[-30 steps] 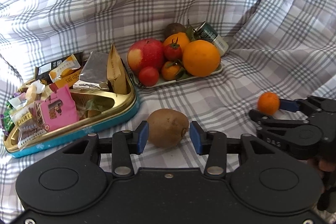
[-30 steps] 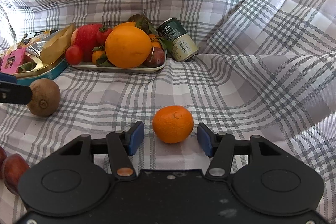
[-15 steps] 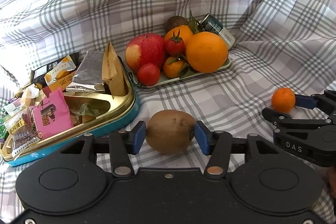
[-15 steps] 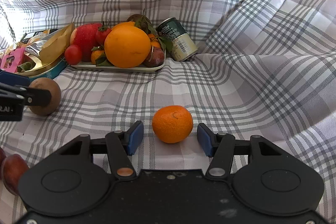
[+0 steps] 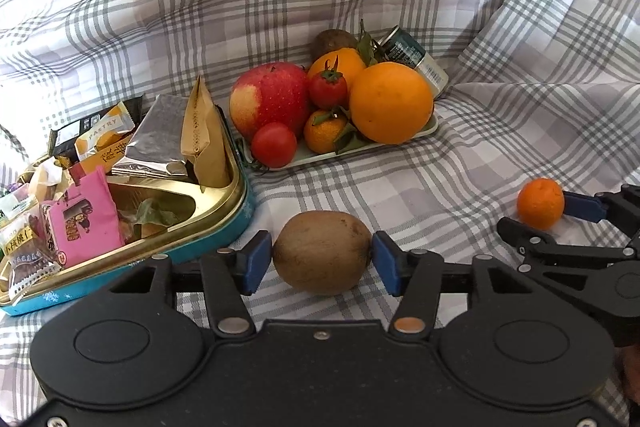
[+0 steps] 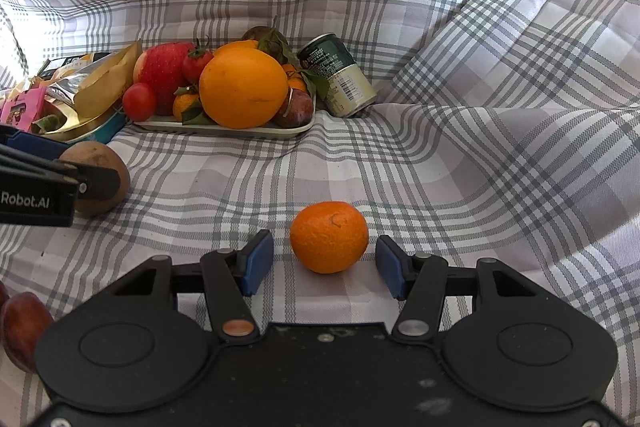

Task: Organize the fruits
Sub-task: 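Grasp the brown kiwi with the left tool while the right tool grasps the mandarin, then carry the kiwi and mandarin over the gold tray, then open the left tool to drop the kiwi while the right tool drops the mandarin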

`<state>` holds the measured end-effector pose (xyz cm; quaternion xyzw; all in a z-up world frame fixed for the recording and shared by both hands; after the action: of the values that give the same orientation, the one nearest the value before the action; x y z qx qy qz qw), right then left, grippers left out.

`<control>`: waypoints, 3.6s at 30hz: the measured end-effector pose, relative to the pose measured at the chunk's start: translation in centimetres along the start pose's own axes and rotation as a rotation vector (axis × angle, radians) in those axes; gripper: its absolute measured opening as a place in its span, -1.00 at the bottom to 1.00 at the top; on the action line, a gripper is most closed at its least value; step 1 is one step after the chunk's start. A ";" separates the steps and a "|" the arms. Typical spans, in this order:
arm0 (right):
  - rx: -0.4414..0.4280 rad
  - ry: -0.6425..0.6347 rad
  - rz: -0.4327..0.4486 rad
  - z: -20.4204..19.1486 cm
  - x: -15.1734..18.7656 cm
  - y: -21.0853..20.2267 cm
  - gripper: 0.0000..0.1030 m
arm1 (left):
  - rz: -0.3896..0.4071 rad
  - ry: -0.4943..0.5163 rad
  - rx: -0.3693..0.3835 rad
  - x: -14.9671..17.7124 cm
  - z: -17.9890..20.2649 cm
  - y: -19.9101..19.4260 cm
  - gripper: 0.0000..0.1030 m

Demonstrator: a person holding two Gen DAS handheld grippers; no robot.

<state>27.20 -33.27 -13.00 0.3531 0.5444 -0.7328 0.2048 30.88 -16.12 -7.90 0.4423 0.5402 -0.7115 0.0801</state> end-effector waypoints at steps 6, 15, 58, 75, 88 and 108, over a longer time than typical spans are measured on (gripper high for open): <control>0.000 0.000 0.000 0.0 0.0 0.0 0.14 | -0.011 -0.104 0.030 -0.2 -1.0 -0.6 0.14; 0.001 -0.001 0.001 0.0 0.0 0.0 0.14 | 0.008 -0.131 0.014 -0.2 -1.1 -4.2 0.14; 0.071 -0.177 0.069 -2.8 0.2 -1.1 -0.25 | -0.027 -0.094 0.002 8.2 -0.5 -24.4 0.14; -0.072 -0.131 0.103 -1.9 0.2 -13.1 -0.26 | -0.052 -0.253 -0.100 15.2 -0.3 -26.9 0.14; -0.383 -0.145 0.063 -3.8 8.0 -28.5 -0.26 | -0.109 -0.381 -0.150 19.4 -1.1 -26.8 0.14; -0.434 -0.112 -0.113 -4.6 12.6 -29.1 -0.25 | -0.134 -0.318 -0.200 19.1 1.3 -26.6 0.10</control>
<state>0.22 -18.49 -4.04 0.2284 0.6960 -0.6273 0.2643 3.12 0.48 -2.99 0.2773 0.6168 -0.7189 0.1606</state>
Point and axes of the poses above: each gripper's, at about its wrist camera, not at the fingertips, and y roughly the way its jaws point, z to its right, x to its underside, the point moved 1 cm from there along y, roughly the way its jaws point, and after that the axes turned 7 degrees about x, right-handed, at the moved point
